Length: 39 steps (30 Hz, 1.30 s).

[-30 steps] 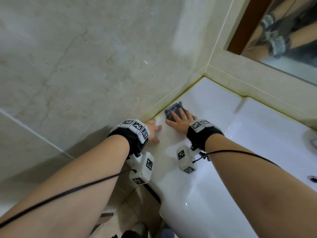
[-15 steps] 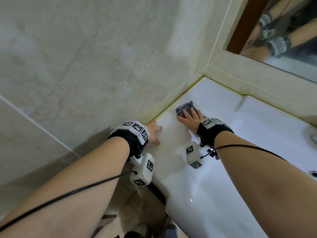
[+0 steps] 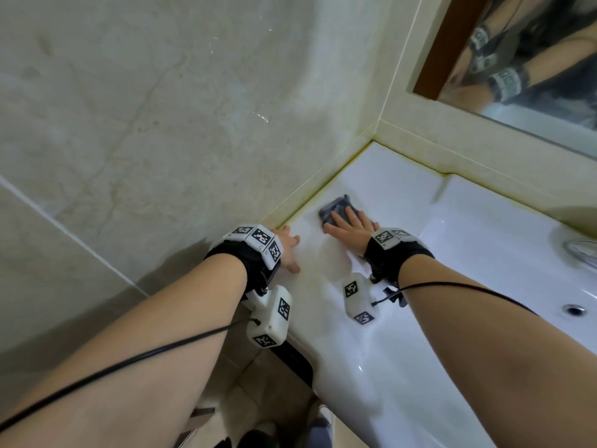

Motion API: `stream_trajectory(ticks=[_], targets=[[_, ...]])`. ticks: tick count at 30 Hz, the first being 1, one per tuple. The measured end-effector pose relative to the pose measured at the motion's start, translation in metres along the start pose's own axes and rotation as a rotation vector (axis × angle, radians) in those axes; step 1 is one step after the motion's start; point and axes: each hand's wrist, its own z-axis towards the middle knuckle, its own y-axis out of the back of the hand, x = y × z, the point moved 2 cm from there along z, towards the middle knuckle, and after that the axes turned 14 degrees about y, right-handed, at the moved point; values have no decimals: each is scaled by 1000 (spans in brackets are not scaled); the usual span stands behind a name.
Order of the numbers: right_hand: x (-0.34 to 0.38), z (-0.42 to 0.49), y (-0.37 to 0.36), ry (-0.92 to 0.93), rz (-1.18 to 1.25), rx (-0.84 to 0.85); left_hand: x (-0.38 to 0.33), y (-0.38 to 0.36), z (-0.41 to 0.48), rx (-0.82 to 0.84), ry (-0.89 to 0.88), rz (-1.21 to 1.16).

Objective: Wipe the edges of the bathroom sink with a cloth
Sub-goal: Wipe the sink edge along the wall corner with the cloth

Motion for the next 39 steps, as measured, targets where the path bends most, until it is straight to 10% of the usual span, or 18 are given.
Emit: stream_trajectory(ticks=[39], targets=[[-26, -36, -27, -165, 97, -103, 9, -25, -8, -71, 23, -39]])
